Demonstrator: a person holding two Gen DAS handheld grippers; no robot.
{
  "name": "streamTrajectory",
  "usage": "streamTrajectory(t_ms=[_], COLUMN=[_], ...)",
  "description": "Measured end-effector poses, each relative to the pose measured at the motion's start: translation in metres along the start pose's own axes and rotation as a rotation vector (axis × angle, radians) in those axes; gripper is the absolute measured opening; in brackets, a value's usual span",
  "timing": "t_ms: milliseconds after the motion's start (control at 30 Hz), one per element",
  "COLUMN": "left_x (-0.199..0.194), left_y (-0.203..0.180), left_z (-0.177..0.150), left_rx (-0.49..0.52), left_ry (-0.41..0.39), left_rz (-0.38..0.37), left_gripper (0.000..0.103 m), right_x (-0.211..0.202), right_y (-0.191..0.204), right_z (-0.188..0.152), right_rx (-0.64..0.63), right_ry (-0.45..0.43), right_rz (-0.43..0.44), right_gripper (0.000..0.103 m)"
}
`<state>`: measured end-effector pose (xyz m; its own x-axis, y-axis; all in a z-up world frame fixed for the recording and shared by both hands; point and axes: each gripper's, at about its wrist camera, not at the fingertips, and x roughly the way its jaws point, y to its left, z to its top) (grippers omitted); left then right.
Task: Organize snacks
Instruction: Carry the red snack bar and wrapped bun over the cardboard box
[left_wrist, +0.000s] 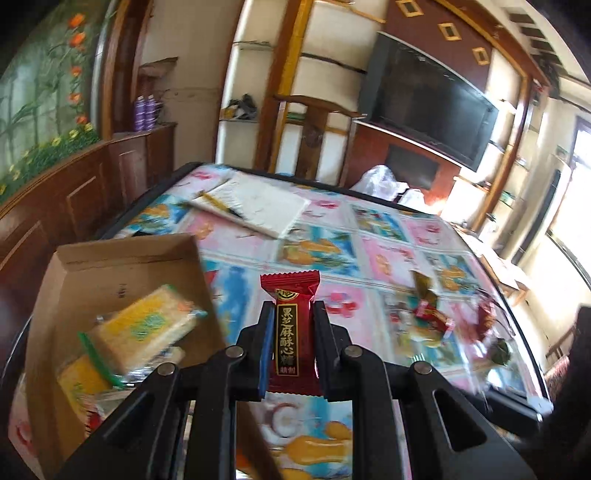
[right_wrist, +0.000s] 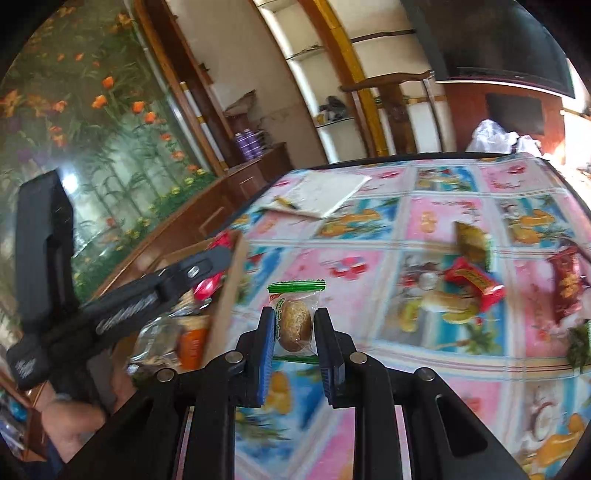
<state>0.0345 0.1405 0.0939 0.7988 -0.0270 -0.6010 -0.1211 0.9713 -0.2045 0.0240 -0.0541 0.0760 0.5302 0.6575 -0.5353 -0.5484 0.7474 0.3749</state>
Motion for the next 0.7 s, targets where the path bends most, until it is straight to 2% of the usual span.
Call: streamTrajectory(t_ms=[133,300,400,700], left_x=[0.008,0.007,0.005,-0.001], left_y=[0.048,0.1,0.124,0.144], left_z=[0.001,-0.002,-0.005,-0.008], left_rx=[-0.083,-0.19,-0.245,-0.283], left_ry=[0.034,0.055,0.057,0.052], left_rz=[0.091,0.152,0.178,0.193], left_gripper=[0.019,0.019,0.019,0.019], right_x=[0.024,0.052,0.066,0.109], right_y=[0.035,0.068,0.084,0.114], right_z=[-0.01,-0.022,-0.029,-0.031], right_rx=[-0.039,-0.079,-0.111,-0.147], right_ry=[0.06,0.137,0.165,0.189], right_rz=[0.083,0.147,0.15,0.142], right_gripper=[0.024,0.024,0.024,0.024])
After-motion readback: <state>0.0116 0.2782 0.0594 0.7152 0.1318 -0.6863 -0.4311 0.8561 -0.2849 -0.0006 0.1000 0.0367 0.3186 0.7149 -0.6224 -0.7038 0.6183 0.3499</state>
